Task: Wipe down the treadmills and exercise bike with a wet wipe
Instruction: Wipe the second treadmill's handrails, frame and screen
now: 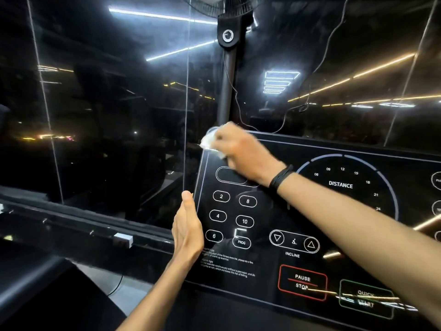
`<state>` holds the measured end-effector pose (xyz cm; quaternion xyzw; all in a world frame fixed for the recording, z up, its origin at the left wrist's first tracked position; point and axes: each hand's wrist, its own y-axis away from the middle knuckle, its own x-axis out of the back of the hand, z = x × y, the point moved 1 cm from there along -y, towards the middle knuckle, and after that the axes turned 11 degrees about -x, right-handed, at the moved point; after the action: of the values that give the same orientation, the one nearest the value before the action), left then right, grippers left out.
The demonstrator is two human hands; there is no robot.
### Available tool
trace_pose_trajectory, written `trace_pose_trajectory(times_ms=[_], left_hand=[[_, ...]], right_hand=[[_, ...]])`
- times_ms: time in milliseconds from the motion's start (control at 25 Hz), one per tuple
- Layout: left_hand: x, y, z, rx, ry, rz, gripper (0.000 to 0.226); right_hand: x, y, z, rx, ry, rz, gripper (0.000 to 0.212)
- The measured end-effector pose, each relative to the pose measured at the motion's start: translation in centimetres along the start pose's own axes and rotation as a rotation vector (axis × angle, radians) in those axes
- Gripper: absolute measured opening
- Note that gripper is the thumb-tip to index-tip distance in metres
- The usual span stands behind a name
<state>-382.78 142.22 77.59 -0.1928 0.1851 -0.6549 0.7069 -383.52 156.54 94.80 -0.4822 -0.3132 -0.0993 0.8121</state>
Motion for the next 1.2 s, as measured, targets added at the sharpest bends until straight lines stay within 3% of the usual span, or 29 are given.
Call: trace_pose_trajectory(times_ms=[80,120,240,280,320,400,480,520,560,640,680,800,840,880,960,1000,1040,1080,1200], left_hand=[[0.0,0.0,0.2,0.003,-0.019,0.005,0.117],[0.0,0.0,0.5,0.008,-0.035,0.011,0.118],[0.1,0.2,1.1,-0.025,-0.041,-0.003,0.115],[0.1,0.4,1.3,-0.062,-0.047,-0.017,0.108],[0.2,0.7,1.6,-0.101,-0.060,-0.026,0.099],[0.3,0.9,2.4,-0.166,-0.086,-0.010,0.089],[0.2,1.1,3.3,-0.244,-0.109,0.031,0.084],[0.1,1.2,3.8,-0.295,-0.128,0.038,0.082],[-0.1,1.3,4.3,-0.348,-0.147,0.034,0.080],[-0.2,1.4,4.9,-0.422,-0.180,0.015,0.077],[-0.1,1.4,5.1,-0.452,-0.198,0.009,0.077],[0.1,1.8,5.2,-0.532,-0.242,0.005,0.076],[0.1,2.0,5.2,-0.555,-0.254,-0.001,0.077],[0.0,2.4,5.2,-0.578,-0.269,-0.015,0.079],[-0.4,2.9,5.2,-0.632,-0.328,-0.067,0.081],[-0.5,3.2,5.2,-0.665,-0.378,-0.104,0.080],[-0.6,3.4,5.3,-0.698,-0.435,-0.138,0.078],[-0.7,3.6,5.3,-0.725,-0.487,-0.164,0.077],[-1.1,3.9,5.3,-0.750,-0.559,-0.204,0.080]], right_hand=[[0.8,0.5,1.0,-0.225,-0.020,0.128,0.033],[0.1,2.1,-0.3,-0.221,-0.003,0.088,0.036],[-1.2,8.5,-5.0,0.199,0.001,-0.231,0.028],[0.0,8.6,-3.9,0.231,-0.025,-0.253,0.033],[1.5,7.5,-1.6,0.148,-0.020,-0.202,0.039],[4.7,5.3,2.5,-0.205,-0.069,0.042,0.040],[4.6,6.8,2.0,-0.384,-0.075,0.157,0.040],[3.0,8.8,-0.4,-0.298,-0.069,0.086,0.040],[2.0,11.1,-3.5,-0.075,-0.050,-0.043,0.036],[2.9,12.6,-4.1,0.195,-0.030,-0.230,0.032],[4.3,11.5,-2.1,0.150,-0.039,-0.212,0.038],[8.3,7.7,3.5,-0.393,-0.034,0.196,0.035],[7.6,8.4,3.1,-0.492,-0.012,0.206,0.034],[5.8,9.8,1.3,-0.494,-0.005,0.104,0.034],[3.0,14.1,-4.5,-0.073,-0.007,-0.202,0.031],[3.3,15.1,-5.0,0.095,-0.009,-0.277,0.033],[4.3,15.0,-3.5,0.143,-0.038,-0.289,0.039],[5.8,14.0,-0.9,0.068,-0.028,-0.195,0.045],[9.8,11.5,4.6,-0.487,0.030,0.192,0.046]])
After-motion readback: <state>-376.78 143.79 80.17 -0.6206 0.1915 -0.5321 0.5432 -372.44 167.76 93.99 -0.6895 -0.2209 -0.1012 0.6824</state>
